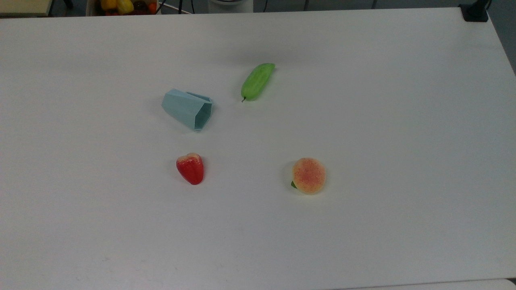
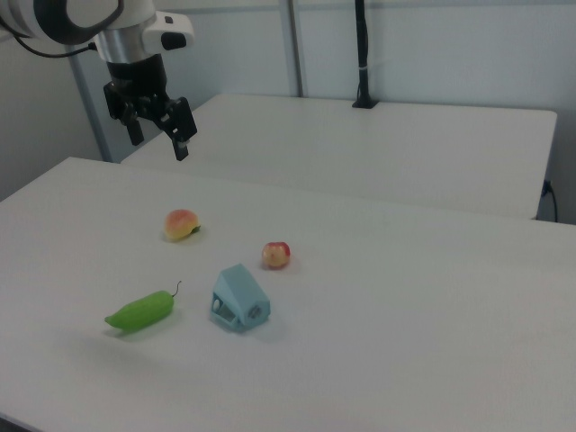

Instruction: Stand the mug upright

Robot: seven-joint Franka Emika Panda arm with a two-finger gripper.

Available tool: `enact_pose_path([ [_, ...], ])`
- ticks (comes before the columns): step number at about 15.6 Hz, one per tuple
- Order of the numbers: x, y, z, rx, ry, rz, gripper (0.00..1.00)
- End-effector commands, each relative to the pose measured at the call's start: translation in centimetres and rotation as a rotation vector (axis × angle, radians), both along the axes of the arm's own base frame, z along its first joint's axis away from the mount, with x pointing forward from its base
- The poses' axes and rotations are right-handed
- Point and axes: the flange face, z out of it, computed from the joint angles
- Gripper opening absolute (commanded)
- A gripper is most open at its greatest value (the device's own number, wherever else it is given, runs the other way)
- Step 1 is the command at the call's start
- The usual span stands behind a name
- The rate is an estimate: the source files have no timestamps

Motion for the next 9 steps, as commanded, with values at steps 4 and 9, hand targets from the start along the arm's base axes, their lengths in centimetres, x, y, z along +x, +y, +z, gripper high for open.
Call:
enact_pose_path([
  [4,0.0,0.0,0.2,0.002,-0.014,0.029,1.00],
  [9,0.8,2.6,-1.2,-0.067,0.012,0.048,1.00],
])
